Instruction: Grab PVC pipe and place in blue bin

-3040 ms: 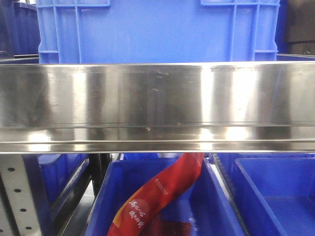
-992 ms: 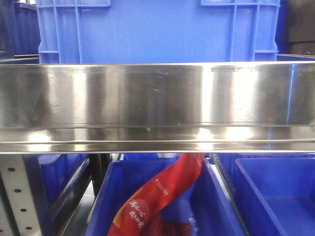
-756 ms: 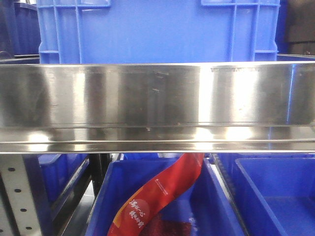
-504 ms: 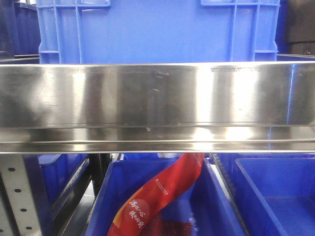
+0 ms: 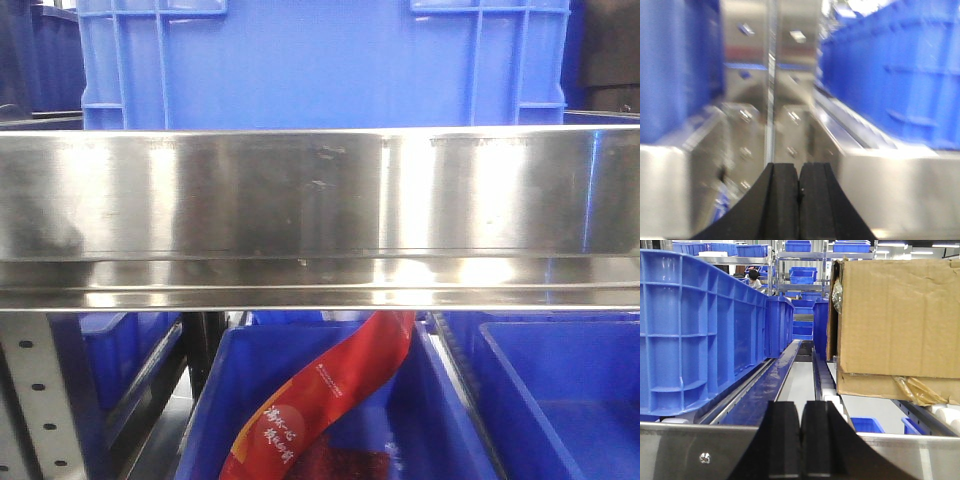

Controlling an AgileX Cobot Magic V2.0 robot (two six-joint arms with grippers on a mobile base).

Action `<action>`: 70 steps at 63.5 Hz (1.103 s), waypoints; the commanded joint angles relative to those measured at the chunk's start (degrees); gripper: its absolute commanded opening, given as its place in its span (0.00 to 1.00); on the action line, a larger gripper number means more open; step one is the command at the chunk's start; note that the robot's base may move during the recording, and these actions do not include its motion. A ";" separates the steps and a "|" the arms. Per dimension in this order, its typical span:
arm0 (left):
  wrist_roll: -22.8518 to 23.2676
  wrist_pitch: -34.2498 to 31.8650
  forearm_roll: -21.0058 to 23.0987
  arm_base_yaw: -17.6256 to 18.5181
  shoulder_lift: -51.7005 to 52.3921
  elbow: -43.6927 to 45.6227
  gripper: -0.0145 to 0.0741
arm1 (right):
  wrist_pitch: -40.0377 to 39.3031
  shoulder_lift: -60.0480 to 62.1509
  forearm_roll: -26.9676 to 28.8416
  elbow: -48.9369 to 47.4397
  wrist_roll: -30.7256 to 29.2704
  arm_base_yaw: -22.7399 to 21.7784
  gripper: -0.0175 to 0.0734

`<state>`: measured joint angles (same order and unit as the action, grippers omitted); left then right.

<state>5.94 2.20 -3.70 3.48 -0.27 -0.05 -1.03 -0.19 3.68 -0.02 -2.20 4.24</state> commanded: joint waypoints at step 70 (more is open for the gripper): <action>-0.39 -3.31 1.55 -1.58 0.27 0.05 0.04 | -0.73 0.19 0.17 0.02 -0.35 -0.22 0.01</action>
<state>5.73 0.00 -2.43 2.06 -0.27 -0.14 -1.03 -0.19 3.77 -0.02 -2.20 4.24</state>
